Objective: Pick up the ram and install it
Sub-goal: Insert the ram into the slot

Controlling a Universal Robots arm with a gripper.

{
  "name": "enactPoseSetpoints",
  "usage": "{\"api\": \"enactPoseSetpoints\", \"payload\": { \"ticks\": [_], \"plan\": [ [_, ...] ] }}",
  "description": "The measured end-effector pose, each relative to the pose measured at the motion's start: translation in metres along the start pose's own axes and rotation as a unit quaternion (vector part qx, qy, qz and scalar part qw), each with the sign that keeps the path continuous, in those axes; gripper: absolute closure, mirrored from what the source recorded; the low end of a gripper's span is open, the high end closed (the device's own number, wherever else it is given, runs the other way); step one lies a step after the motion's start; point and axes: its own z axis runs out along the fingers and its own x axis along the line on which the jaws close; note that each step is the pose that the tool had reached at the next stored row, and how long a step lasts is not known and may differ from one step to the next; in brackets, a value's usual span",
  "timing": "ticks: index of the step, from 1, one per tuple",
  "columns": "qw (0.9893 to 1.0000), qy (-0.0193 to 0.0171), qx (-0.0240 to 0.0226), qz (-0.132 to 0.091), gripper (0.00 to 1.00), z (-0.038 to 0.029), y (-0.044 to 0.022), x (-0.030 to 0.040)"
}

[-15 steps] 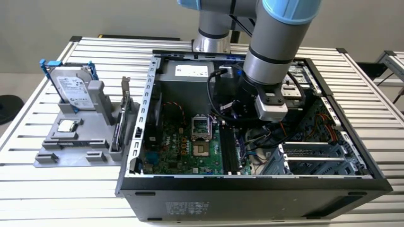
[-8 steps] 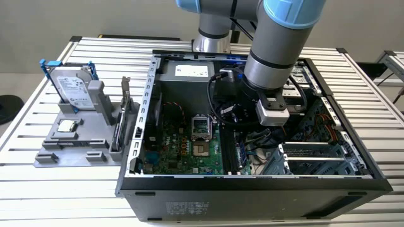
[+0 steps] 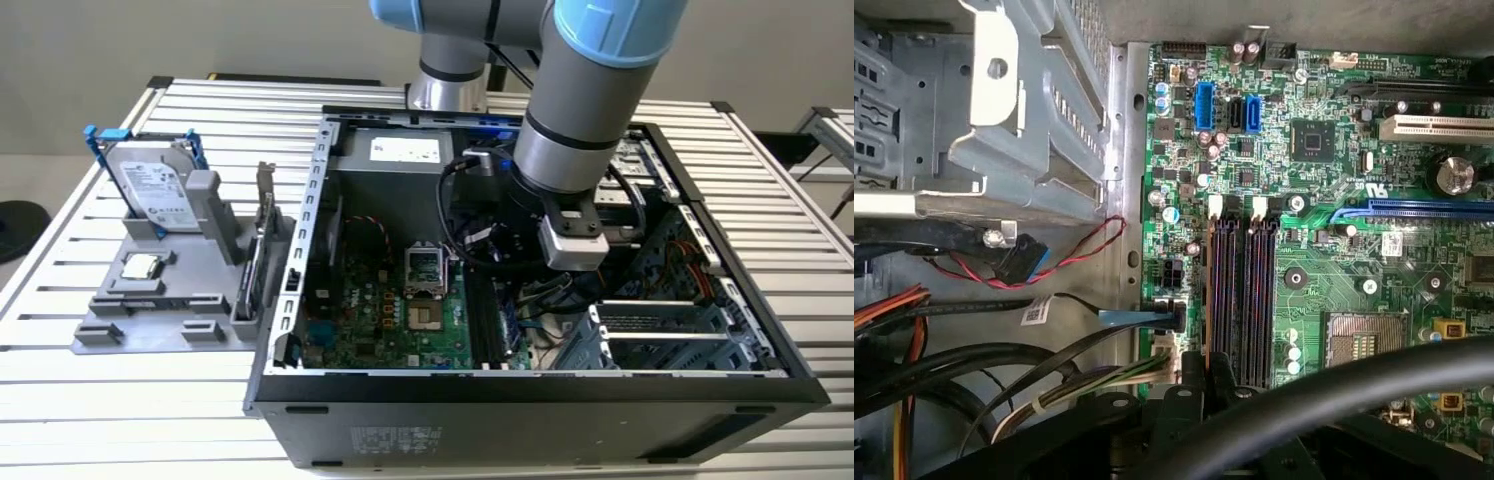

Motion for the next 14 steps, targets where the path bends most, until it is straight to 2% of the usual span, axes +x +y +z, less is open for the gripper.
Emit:
{"api": "enactPoseSetpoints", "payload": {
  "ticks": [14],
  "plan": [
    [1.0000,0.0000,0.0000,0.000,1.00,0.0081,-0.0006,-0.0012]
  ]
}}
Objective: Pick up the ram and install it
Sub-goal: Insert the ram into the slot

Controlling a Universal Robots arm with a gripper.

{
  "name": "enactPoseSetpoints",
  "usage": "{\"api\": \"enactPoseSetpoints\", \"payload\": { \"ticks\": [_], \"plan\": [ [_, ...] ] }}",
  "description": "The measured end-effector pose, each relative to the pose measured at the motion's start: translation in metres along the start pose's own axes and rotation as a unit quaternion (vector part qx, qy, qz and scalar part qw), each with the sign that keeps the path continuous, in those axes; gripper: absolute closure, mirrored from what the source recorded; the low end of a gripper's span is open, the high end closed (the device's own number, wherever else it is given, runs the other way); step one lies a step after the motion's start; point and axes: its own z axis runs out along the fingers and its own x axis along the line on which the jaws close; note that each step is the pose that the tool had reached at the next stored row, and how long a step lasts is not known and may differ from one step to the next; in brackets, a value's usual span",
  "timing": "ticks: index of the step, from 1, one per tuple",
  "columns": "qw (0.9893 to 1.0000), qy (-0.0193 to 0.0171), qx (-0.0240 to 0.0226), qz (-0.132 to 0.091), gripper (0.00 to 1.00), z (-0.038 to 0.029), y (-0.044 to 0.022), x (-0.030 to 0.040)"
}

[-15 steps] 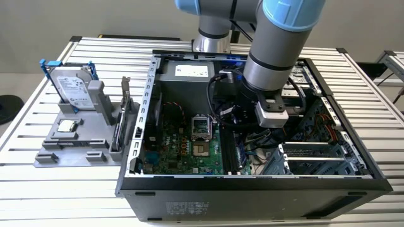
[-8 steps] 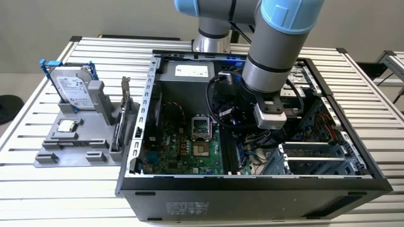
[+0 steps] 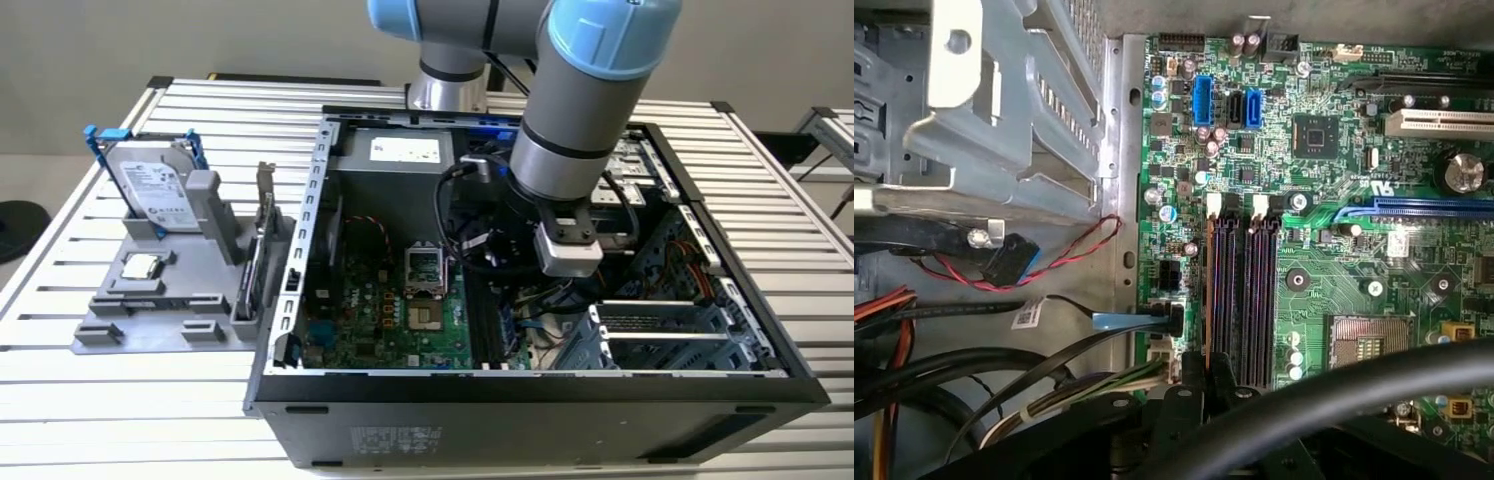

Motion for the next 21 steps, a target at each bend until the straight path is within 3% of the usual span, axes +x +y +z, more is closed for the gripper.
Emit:
{"api": "enactPoseSetpoints", "payload": {
  "ticks": [21],
  "plan": [
    [1.0000,0.0000,0.0000,0.000,1.00,0.0103,-0.0007,-0.0002]
  ]
}}
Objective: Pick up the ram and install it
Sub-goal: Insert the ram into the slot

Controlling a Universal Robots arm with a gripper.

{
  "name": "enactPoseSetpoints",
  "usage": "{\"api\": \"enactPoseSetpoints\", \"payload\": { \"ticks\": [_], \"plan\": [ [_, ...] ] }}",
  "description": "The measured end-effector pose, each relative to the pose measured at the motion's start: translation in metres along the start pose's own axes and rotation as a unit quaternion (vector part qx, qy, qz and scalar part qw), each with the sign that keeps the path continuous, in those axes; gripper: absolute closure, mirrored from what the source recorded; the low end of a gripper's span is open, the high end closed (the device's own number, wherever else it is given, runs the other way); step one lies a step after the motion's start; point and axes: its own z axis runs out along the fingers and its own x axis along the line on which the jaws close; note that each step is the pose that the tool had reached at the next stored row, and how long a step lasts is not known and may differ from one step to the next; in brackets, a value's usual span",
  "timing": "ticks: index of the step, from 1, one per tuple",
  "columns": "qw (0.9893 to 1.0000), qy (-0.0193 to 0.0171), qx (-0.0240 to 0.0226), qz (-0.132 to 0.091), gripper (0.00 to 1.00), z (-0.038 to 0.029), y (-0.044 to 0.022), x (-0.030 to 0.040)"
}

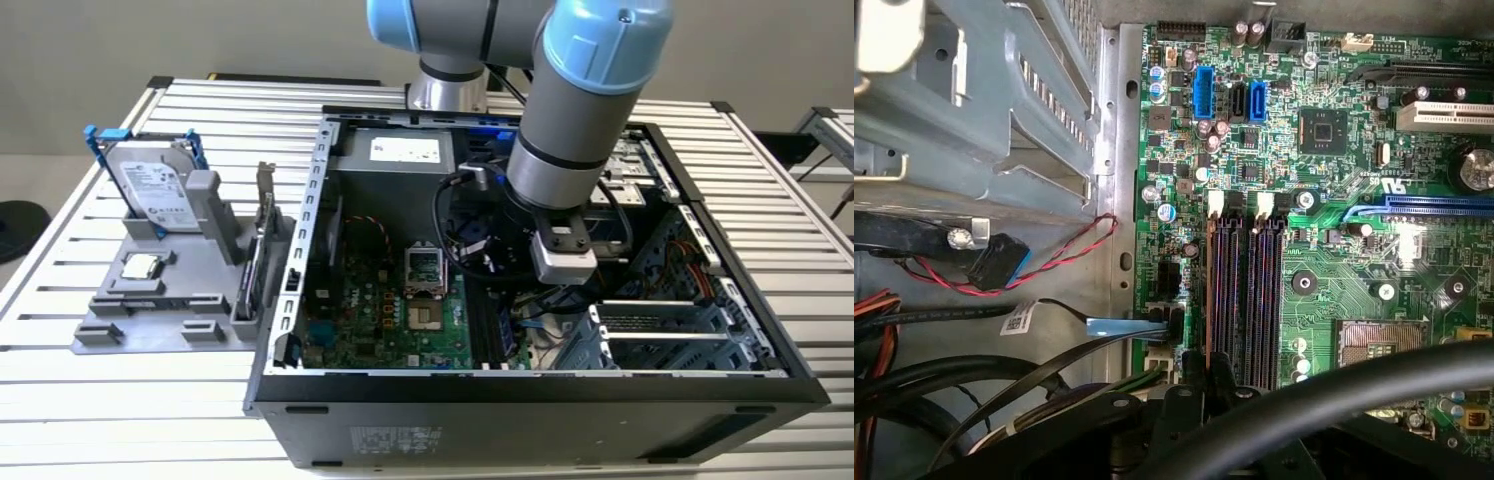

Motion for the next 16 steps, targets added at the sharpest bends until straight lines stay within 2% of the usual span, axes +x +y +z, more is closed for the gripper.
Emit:
{"api": "enactPoseSetpoints", "payload": {
  "ticks": [16],
  "plan": [
    [1.0000,-0.0002,0.0001,0.000,1.00,-0.0004,0.0000,0.0000]
  ]
}}
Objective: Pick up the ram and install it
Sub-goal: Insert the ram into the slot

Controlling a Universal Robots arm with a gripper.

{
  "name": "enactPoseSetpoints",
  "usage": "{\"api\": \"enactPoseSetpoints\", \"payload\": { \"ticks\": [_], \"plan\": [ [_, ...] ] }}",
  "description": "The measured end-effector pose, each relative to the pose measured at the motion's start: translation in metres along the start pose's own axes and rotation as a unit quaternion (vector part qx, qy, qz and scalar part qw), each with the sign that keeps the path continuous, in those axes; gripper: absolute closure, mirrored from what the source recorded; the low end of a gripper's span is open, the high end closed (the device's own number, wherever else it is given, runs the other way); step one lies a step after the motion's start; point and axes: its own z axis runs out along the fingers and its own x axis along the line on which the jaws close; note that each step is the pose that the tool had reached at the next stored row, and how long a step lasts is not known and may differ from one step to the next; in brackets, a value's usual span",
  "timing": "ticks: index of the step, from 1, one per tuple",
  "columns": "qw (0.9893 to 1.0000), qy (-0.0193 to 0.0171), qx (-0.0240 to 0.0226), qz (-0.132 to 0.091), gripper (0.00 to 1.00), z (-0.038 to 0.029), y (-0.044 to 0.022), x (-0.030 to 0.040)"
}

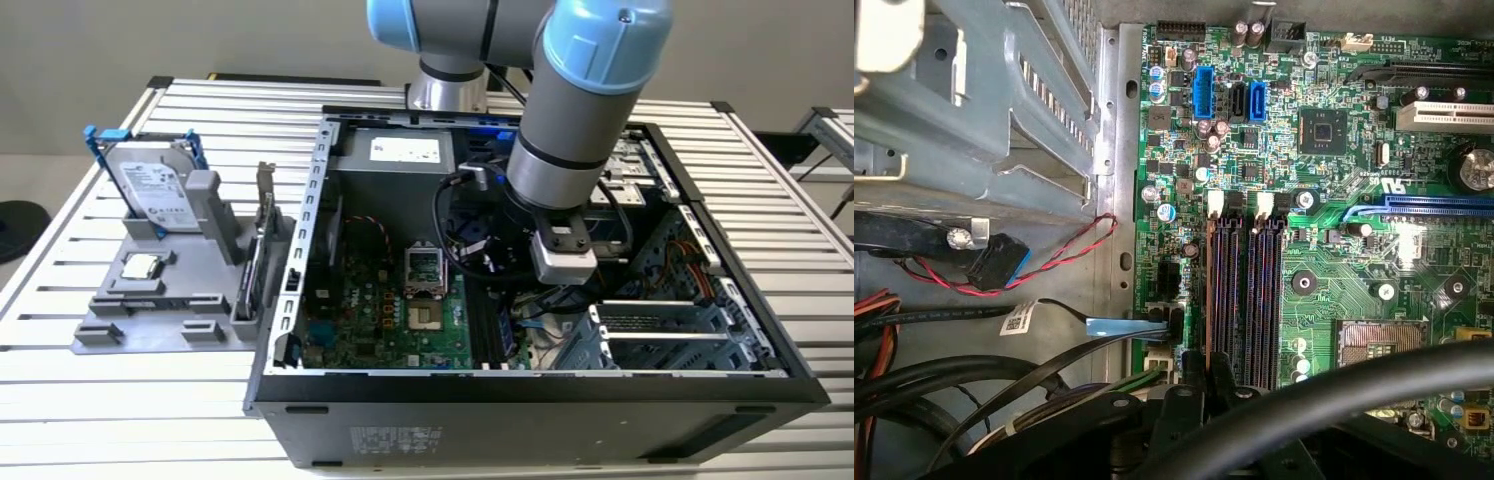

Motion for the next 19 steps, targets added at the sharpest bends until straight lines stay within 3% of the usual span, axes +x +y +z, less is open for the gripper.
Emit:
{"api": "enactPoseSetpoints", "payload": {
  "ticks": [14,19],
  "plan": [
    [1.0000,-0.0001,-0.0001,0.001,1.00,-0.0009,0.0001,-0.0042],
    [1.0000,-0.0002,0.0000,0.003,1.00,0.0018,-0.0001,-0.0043]
  ]
}}
